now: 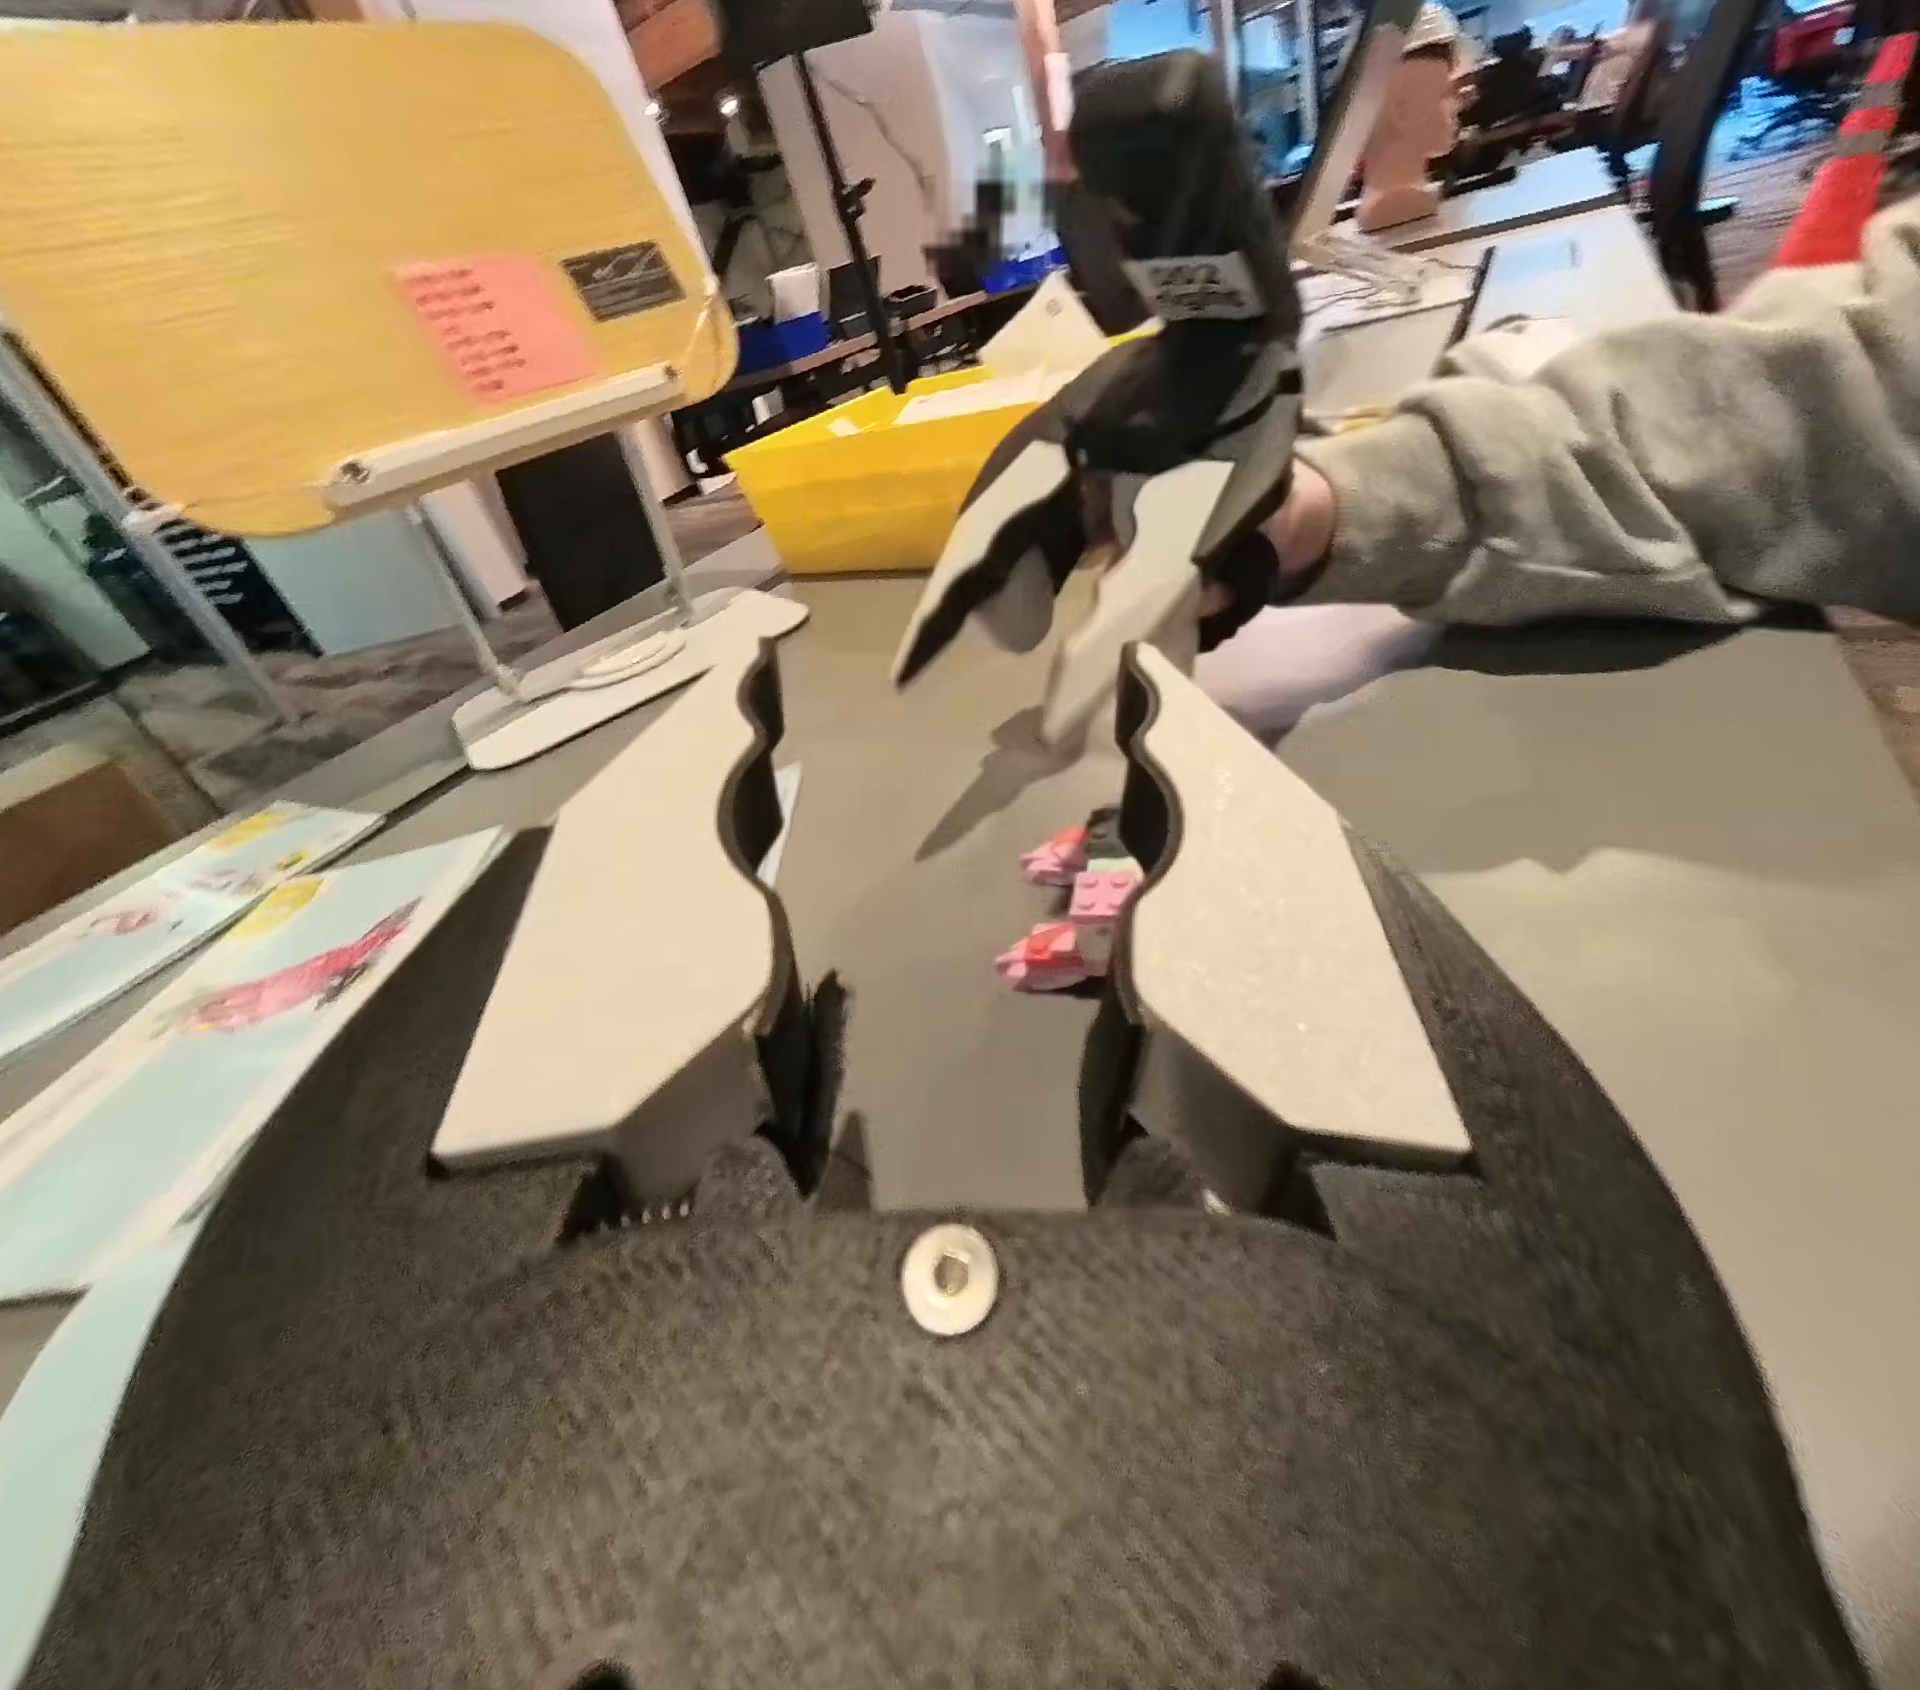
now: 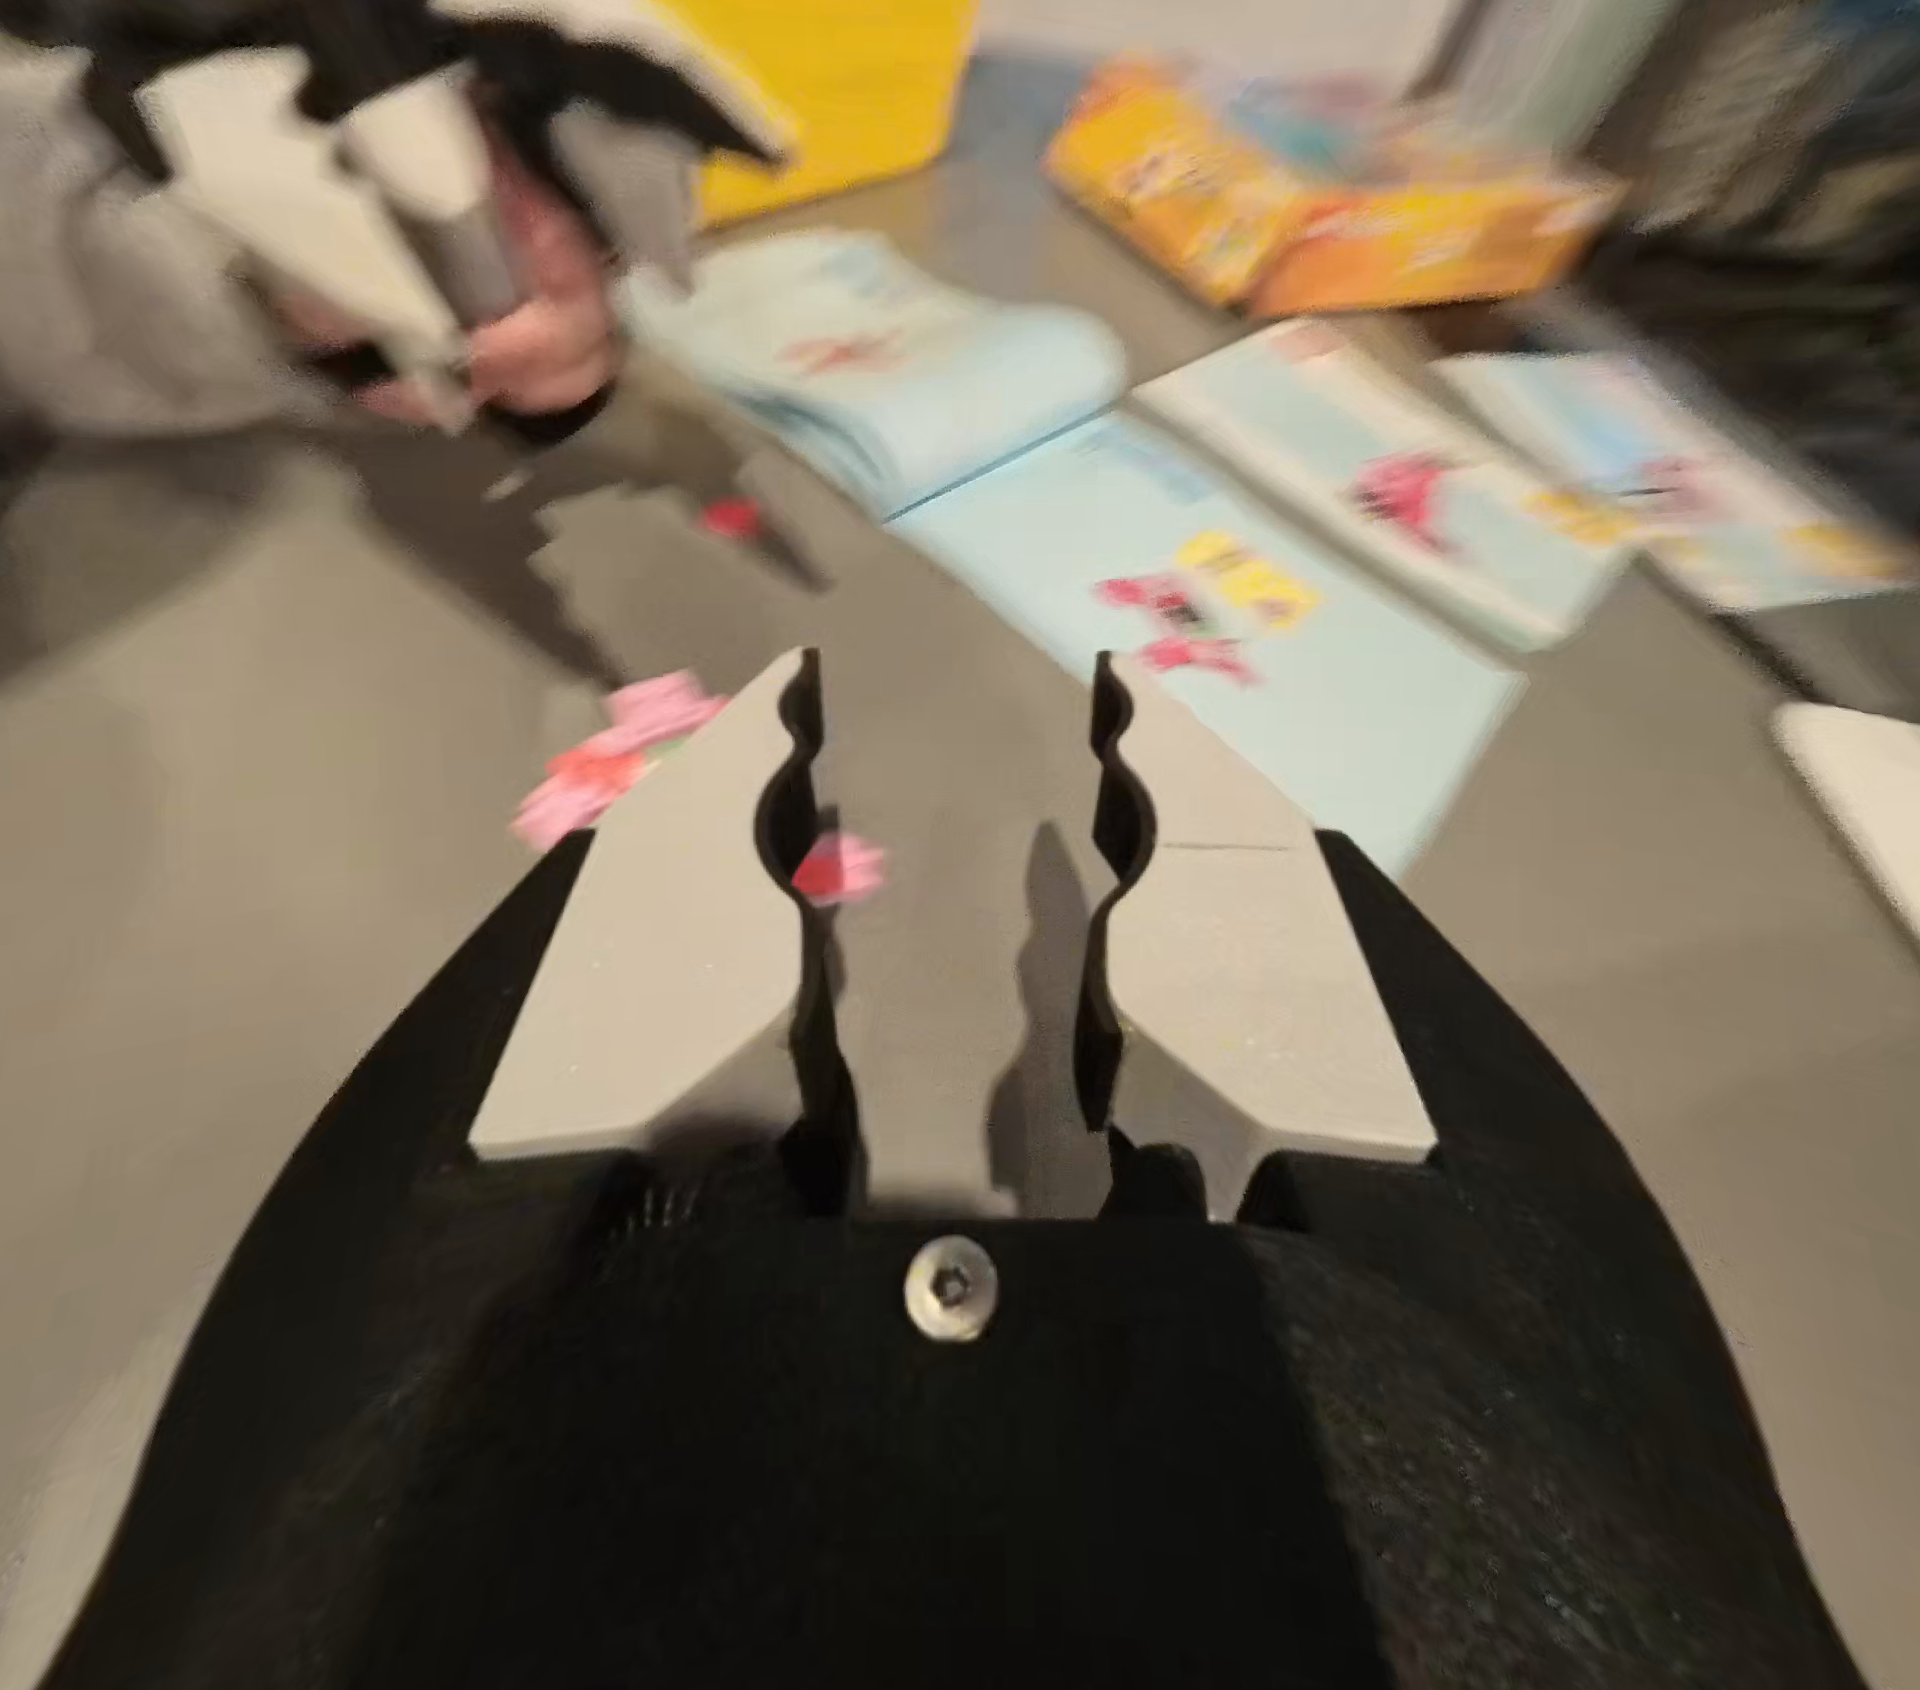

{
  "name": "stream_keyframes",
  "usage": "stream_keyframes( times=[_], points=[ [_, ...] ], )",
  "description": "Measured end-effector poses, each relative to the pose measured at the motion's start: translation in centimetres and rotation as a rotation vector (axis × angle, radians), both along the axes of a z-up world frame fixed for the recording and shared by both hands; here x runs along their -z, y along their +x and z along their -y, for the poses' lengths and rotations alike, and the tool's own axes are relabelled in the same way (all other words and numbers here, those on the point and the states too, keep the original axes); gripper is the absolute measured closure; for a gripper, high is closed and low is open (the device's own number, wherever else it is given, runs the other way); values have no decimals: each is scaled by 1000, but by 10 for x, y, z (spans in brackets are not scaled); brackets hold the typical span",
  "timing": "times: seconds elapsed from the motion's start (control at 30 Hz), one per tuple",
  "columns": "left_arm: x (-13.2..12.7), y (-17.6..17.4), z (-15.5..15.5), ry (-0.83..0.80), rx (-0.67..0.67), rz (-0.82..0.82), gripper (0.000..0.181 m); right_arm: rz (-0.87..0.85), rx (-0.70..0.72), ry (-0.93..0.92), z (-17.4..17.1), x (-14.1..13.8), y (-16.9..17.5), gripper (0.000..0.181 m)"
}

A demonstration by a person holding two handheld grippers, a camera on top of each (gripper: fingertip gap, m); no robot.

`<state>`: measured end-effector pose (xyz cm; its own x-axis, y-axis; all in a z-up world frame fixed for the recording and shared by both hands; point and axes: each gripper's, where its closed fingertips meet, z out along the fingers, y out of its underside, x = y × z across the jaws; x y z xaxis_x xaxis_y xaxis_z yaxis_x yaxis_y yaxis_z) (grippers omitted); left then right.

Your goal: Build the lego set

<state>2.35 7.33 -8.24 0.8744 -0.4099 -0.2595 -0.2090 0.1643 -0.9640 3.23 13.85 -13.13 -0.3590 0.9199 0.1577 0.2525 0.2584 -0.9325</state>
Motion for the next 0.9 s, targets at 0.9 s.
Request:
stream_keyframes(
  times=[0.9],
  points=[
    [-2, -14, -5, 1, -43, 49, 141, -471, 504, 203, -72, -48, 18, 181]
  ],
)
